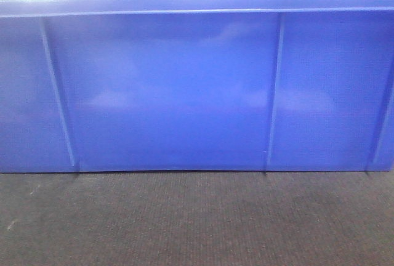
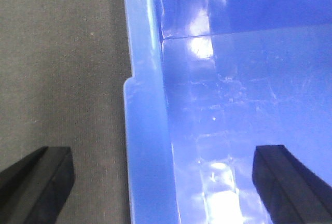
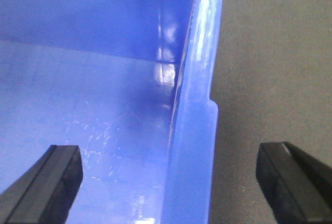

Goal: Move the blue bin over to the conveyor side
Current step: 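Open both grippers and release the blue bin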

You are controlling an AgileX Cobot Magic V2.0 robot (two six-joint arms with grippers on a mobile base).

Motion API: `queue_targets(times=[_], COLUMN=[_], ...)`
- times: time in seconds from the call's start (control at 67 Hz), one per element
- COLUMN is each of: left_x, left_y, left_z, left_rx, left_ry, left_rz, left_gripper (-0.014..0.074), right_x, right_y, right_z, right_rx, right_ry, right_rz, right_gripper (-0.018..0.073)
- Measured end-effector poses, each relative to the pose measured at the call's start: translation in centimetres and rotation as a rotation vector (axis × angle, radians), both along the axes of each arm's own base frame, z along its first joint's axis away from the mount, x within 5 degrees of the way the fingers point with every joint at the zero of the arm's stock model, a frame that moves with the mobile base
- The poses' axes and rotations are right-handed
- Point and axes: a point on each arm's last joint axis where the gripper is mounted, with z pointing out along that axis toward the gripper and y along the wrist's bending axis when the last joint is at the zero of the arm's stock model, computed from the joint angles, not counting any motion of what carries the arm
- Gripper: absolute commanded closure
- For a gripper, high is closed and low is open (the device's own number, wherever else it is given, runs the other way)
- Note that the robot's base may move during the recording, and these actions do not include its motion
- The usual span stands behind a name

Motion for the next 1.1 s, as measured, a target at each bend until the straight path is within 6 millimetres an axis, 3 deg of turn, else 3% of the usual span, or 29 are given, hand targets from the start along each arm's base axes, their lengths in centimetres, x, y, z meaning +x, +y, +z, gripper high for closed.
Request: queue_targets(times=[0.179,0.358,0.492,0.537,0.641,0.761,0.88,1.104], left_x=[-3.1,-8.8,-13.3,-14.8,-17.9,-21.3,-24.3,-28.3], left_y=[0.2,0.7,1.1,1.2,1.4,1.7,1.8,2.1], left_z=[3.9,8.9,9.8,9.8,8.5,6.6,4.2,-0.6], left_rx=[-0.007,-0.015,-0.013,-0.015,-0.017,-0.012,-0.015,-0.020], left_ry=[-0.092,-0.268,-0.357,-0.383,-0.425,-0.485,-0.538,-0.638], left_rz=[0.001,-0.001,-0.003,-0.004,-0.008,-0.012,-0.018,-0.028], left_gripper=[-0.0003,-0.0003,0.0022,0.0064,0.0221,0.0450,0.0617,0.0613], right_x=[-2.8,-7.3,-10.7,-11.7,-14.1,-17.0,-19.9,-25.2], right_y=[-0.7,-1.7,-2.6,-2.8,-3.4,-4.2,-4.9,-6.2], right_z=[3.7,8.1,9.3,8.8,7.6,4.8,2.1,-2.8], right_rx=[0.023,0.049,0.059,0.056,0.051,0.038,0.048,0.070], right_ry=[-0.097,-0.213,-0.257,-0.249,-0.258,-0.272,-0.313,-0.430], right_rz=[0.000,0.003,0.003,0.002,0.000,-0.001,-0.002,-0.003], right_gripper=[0.0057,0.0367,0.0594,0.0646,0.0645,0.0645,0.0645,0.0645])
